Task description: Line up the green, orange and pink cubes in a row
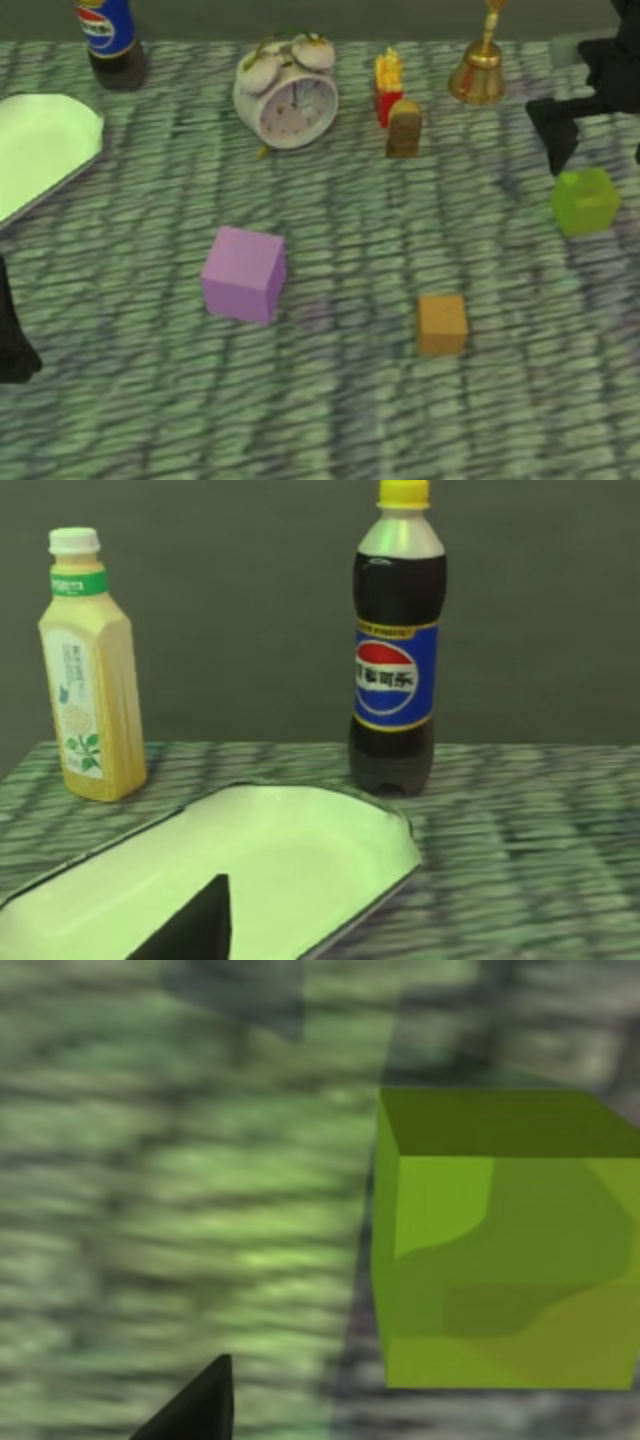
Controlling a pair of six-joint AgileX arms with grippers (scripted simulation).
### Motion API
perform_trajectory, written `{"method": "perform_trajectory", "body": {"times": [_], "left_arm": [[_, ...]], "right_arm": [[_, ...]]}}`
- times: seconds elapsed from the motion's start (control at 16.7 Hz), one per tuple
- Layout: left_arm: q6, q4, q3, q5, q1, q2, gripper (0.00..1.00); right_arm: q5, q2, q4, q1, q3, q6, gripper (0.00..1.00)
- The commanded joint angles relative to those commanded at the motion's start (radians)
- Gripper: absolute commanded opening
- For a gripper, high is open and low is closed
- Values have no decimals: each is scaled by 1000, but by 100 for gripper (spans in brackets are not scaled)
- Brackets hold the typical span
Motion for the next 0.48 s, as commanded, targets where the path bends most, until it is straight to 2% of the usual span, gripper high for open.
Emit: {"method": "perform_trajectory", "body": {"times": [0.24, 0.48], "left_arm": [[0, 0, 0, 0, 0, 0, 100], [0, 0, 0, 0, 0, 0, 100]], "right_arm": [[1, 0, 19, 3, -19, 2, 100], [0, 30, 163, 2, -129, 2, 100]]}}
